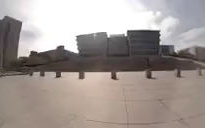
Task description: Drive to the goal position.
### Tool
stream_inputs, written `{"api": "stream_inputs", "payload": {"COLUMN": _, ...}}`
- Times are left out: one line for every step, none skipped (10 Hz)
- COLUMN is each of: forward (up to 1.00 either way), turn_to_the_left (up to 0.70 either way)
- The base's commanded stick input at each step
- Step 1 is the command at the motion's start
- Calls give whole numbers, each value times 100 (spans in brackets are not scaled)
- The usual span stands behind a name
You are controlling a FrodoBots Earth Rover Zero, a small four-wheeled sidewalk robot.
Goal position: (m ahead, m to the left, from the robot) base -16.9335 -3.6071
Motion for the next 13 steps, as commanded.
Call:
{"api": "stream_inputs", "payload": {"forward": 70, "turn_to_the_left": -35}}
{"api": "stream_inputs", "payload": {"forward": 70, "turn_to_the_left": -35}}
{"api": "stream_inputs", "payload": {"forward": 70, "turn_to_the_left": -25}}
{"api": "stream_inputs", "payload": {"forward": 70, "turn_to_the_left": 0}}
{"api": "stream_inputs", "payload": {"forward": 70, "turn_to_the_left": 0}}
{"api": "stream_inputs", "payload": {"forward": 70, "turn_to_the_left": 0}}
{"api": "stream_inputs", "payload": {"forward": 70, "turn_to_the_left": 0}}
{"api": "stream_inputs", "payload": {"forward": 70, "turn_to_the_left": 0}}
{"api": "stream_inputs", "payload": {"forward": 70, "turn_to_the_left": 0}}
{"api": "stream_inputs", "payload": {"forward": 70, "turn_to_the_left": 0}}
{"api": "stream_inputs", "payload": {"forward": 70, "turn_to_the_left": 0}}
{"api": "stream_inputs", "payload": {"forward": 70, "turn_to_the_left": 0}}
{"api": "stream_inputs", "payload": {"forward": 70, "turn_to_the_left": 0}}
